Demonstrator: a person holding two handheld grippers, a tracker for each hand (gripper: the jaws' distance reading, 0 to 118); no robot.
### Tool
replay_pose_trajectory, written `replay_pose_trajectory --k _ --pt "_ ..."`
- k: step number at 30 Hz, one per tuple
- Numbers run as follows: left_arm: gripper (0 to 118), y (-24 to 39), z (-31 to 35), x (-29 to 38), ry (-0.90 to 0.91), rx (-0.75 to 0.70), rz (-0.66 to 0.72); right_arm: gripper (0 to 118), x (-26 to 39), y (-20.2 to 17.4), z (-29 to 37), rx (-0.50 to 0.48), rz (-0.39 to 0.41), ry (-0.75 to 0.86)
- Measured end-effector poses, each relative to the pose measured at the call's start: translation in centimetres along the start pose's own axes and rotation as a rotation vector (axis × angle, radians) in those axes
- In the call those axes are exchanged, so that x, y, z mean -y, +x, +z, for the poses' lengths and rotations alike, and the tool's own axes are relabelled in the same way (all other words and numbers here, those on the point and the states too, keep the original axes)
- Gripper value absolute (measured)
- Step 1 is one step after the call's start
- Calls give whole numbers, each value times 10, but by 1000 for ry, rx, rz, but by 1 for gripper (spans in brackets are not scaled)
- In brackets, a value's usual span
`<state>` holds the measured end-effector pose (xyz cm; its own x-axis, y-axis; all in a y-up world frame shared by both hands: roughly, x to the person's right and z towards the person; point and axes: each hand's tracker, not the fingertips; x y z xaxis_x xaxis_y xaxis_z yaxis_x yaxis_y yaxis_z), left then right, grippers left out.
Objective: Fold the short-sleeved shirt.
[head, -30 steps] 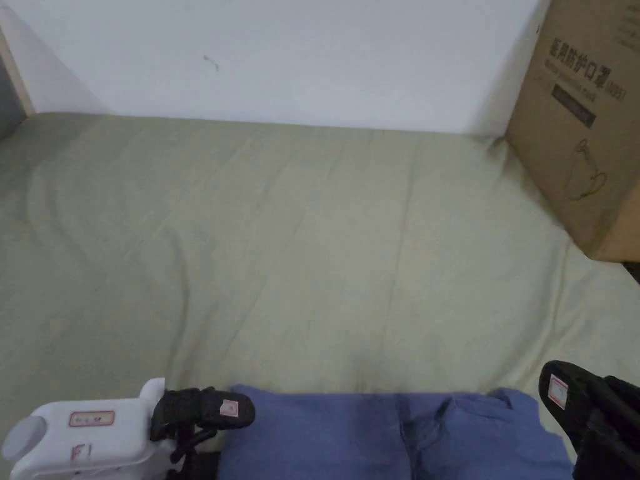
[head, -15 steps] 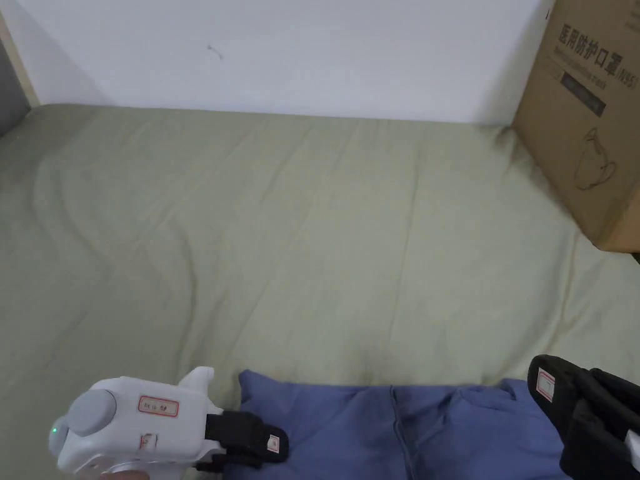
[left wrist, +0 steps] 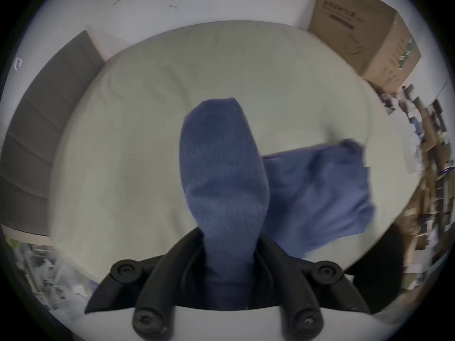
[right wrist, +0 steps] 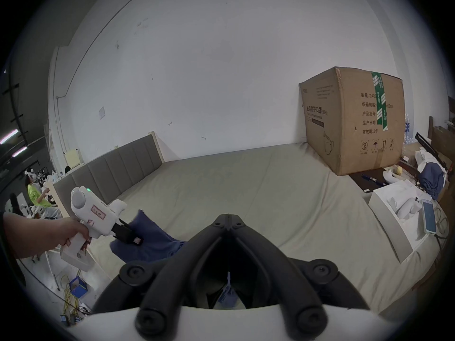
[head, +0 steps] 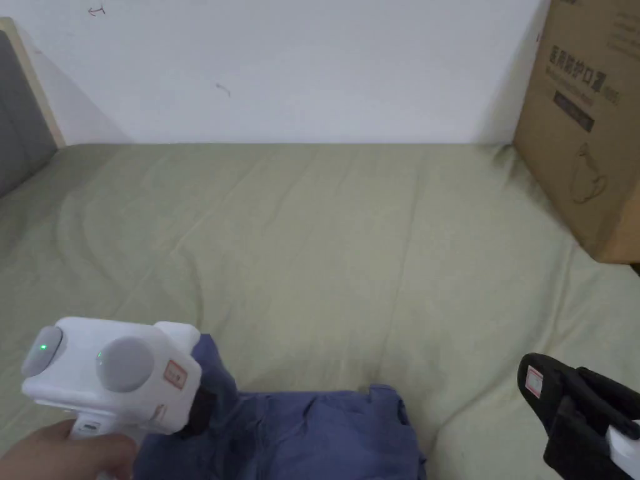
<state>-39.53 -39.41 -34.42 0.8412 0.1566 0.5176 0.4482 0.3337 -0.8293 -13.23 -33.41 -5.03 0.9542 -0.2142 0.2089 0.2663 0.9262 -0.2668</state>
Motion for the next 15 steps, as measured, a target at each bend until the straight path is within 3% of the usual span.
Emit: replay_pose_trajectory --k 2,7,10,11,13,14,15 --pt "8 34 -13 -7 -49 226 92 0 0 8 8 11 -20 -5" --pt "11 127 -69 -19 -158 387 14 0 0 32 30 84 -33 11" --pt "47 151 -93 -25 -159 461 53 0 1 47 40 122 -62 13" --pt "47 155 -97 -25 -174 499 65 0 2 50 41 130 -74 13" --pt "109 155 -97 -23 -200 525 97 0 5 57 44 141 -93 11" --pt "117 150 -89 -24 -155 518 106 0 6 60 44 143 -99 11" --pt "114 148 -74 -26 -113 541 105 0 7 62 45 143 -102 10"
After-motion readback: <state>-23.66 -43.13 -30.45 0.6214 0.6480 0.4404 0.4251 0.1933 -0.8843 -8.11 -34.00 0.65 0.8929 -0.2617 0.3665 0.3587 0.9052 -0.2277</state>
